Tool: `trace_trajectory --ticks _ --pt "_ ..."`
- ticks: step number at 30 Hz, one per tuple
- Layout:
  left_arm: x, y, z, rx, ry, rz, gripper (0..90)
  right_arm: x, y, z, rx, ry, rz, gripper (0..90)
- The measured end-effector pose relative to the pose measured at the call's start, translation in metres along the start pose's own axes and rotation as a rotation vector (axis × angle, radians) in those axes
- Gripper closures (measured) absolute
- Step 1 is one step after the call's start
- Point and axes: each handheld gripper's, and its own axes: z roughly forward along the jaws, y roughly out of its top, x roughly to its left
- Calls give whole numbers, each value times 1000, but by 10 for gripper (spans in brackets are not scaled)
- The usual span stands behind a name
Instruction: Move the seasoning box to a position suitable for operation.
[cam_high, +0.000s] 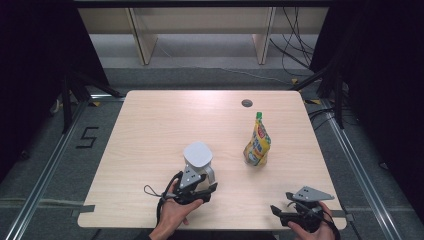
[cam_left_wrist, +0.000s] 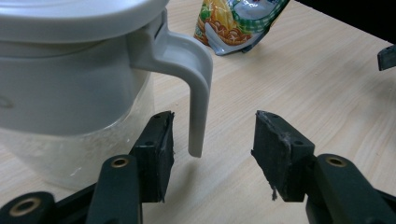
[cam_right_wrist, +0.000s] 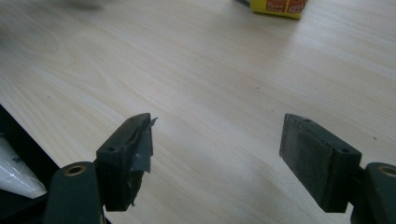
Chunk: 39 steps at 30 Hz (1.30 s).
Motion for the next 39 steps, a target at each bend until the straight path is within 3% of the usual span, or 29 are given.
trace_trajectory --ticks 1,4,5,8,10,13,15,16,18,20,21,22,23,24,26,27,28,30,34,35,37,39 --pt "0 1 1 1 1 -9 473 -2 0 0 -4 -13 -28 266" --pt "3 4 3 -1 11 0 489 -2 0 0 -3 -12 -27 266" --pt "3 5 6 -8 -1 -7 509 0 0 0 -1 2 -3 266" --pt "4 7 7 -9 2 6 535 1 0 0 10 8 10 266" --pt "5 9 9 0 3 9 573 0 0 0 11 -2 -9 266" --pt "6 10 13 -10 -14 -6 621 1 0 1 11 11 9 266" --pt "7 11 14 -3 -7 1 635 -3 0 1 -9 5 -40 266" --pt "6 12 15 0 -6 6 641 -3 0 1 -8 2 -40 266" --pt "6 12 17 2 -1 17 655 1 0 0 16 12 10 266" --pt "4 12 18 6 0 20 685 0 0 0 11 0 -9 266" --pt "4 12 18 4 6 31 701 1 0 0 15 5 15 266" --pt "4 13 17 9 12 32 726 -2 0 1 7 5 -18 266" --pt "4 12 18 10 12 30 742 1 0 0 14 6 14 266" --pt "4 12 17 4 21 34 767 0 0 1 1 5 -4 266" --pt "4 11 16 3 23 38 784 1 0 1 12 14 13 266" --pt "4 11 16 3 25 41 786 -2 0 1 0 0 -24 266" --pt "4 10 16 -4 16 38 786 -2 0 1 0 0 -24 266" --pt "7 11 11 14 0 73 784 0 0 0 2 5 5 266" --pt "11 5 -2 32 -34 67 764 -2 0 0 3 -7 -14 266" --pt "10 3 -5 28 -41 42 758 -3 0 0 4 -10 -17 266" --pt "14 -1 -15 43 -53 35 745 -3 0 0 2 -8 -15 266" --pt "20 -5 -26 49 -60 63 731 -3 0 0 3 -9 -15 266"
